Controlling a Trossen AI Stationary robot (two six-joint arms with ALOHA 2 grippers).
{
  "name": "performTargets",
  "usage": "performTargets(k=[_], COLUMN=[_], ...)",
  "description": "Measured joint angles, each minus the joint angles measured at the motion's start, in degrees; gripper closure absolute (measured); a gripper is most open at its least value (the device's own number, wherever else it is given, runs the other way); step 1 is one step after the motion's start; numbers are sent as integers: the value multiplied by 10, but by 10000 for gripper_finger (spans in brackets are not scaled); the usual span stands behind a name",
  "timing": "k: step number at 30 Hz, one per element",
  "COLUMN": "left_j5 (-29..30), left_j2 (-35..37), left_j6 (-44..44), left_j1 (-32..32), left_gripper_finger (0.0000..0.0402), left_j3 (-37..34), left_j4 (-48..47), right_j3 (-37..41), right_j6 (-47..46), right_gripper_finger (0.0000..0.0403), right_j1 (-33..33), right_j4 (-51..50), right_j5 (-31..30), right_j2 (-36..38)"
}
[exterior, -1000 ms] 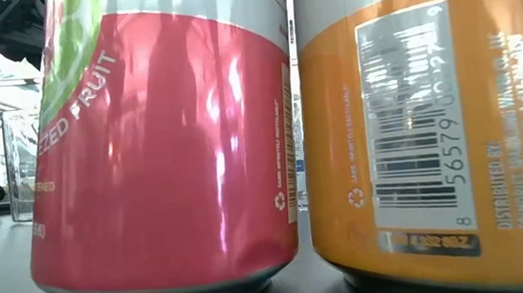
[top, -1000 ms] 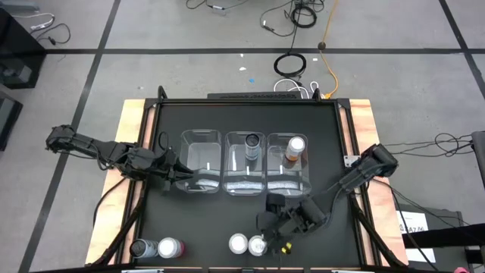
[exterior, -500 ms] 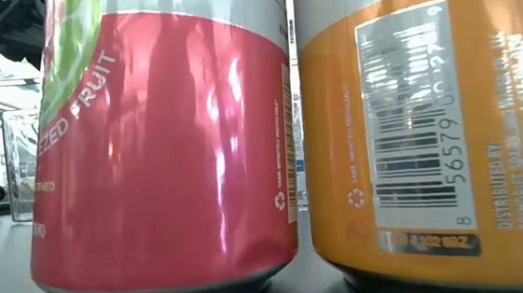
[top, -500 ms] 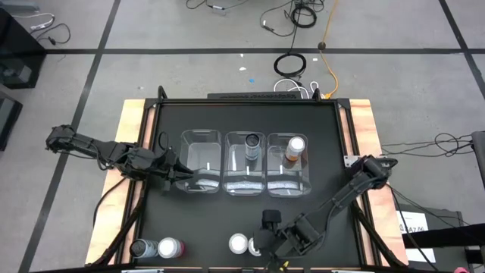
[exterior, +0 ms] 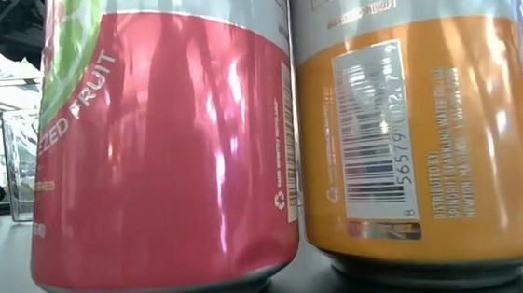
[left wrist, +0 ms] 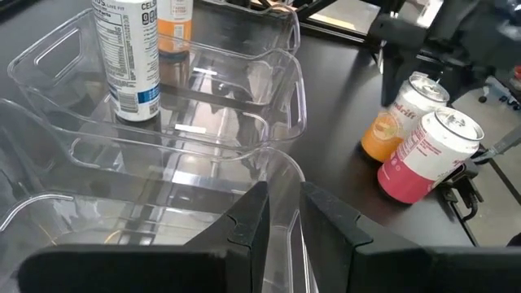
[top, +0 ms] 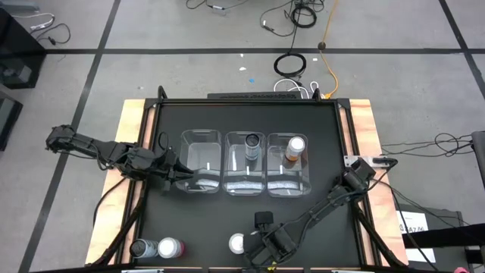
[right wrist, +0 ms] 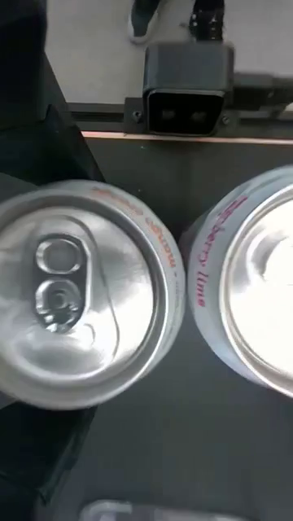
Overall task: Sort soda cans
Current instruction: Put the left yellow-white soda can into the middle right transparent bin
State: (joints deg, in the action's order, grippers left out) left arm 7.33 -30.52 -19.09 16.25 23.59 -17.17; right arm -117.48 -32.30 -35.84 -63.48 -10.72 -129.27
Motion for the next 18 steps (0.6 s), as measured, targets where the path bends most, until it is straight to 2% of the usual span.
performTargets(k=[5, 13, 18], left_j5=[0, 0, 0], left_j2=[0, 0, 0], left_j6=[0, 0, 0], left_j1=[0, 0, 0], left_gripper_finger=[322, 322, 322], left_j3=[0, 0, 0], left_j4=[0, 0, 0], right_j3=[0, 0, 0], right_j6=[-10, 3, 4], right_gripper_finger=[46, 50, 107], right_j1=[6, 6, 6], right_j4=[-1, 2, 3], right_j5=[21, 20, 23], right_j2=[-10, -9, -8])
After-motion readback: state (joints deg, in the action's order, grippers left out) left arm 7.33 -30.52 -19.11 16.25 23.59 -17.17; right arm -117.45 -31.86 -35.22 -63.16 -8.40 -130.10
